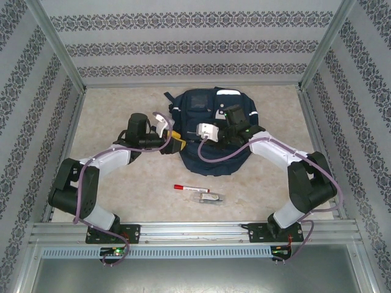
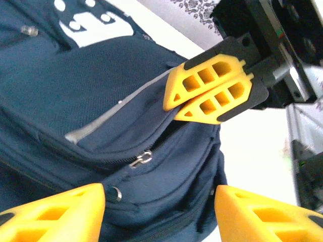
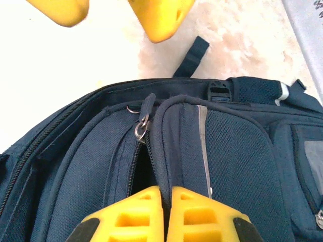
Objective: Pack books, pencil case, and school supplies into a backpack
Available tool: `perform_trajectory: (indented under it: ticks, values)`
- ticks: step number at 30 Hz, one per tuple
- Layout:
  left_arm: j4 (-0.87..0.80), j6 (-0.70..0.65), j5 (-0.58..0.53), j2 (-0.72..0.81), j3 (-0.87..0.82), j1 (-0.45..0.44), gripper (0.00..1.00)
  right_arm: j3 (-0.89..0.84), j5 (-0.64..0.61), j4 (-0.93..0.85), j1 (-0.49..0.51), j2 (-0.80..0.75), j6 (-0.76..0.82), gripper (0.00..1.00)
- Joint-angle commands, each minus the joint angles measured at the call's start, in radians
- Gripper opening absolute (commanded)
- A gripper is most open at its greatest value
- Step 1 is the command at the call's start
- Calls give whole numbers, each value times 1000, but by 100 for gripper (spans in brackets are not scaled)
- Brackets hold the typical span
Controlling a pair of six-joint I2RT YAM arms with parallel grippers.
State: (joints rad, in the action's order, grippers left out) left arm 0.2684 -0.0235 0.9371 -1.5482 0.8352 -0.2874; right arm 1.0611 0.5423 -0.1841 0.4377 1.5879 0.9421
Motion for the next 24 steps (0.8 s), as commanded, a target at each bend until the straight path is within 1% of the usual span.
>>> perform_trajectory:
  ticks: [1,4,7,9,10,11,13,14,16,17,20,22,24]
  values:
    - [-42,-221,19,-34,70,2,54,38,90,-22,-22,-34,10,0]
    - [-58,-302,15,-88,106,-2,52,29,98,-16,-25,-41,2,0]
    - [-52,-384,15,-128,104,-3,51,14,111,-3,-25,-46,-9,0]
    - [-56,-442,56,-148,100,-3,37,10,116,-4,-24,-48,-9,0]
    - [-58,-461,75,-162,102,-4,33,7,122,-2,-25,-49,-10,0]
    - [-51,-463,89,-178,108,-4,30,5,131,-2,-25,-53,-15,0]
    - [-18,-452,102,-211,110,-4,29,-3,147,-2,-25,-58,-24,0]
    - [11,-447,98,-226,103,-4,31,-4,153,-2,-25,-60,-26,0]
    - [96,-405,74,-252,80,-3,38,-7,158,-3,-25,-57,-25,0]
    - [162,-367,63,-267,66,-3,38,-7,162,-3,-25,-57,-25,0]
    - [318,-313,94,-307,40,-5,37,-9,177,-2,-24,-60,-24,0]
    - [365,-277,94,-319,43,-11,36,-12,184,-3,-24,-60,-22,0]
    - [422,-263,98,-327,30,-21,32,-12,192,-5,-24,-57,-18,0]
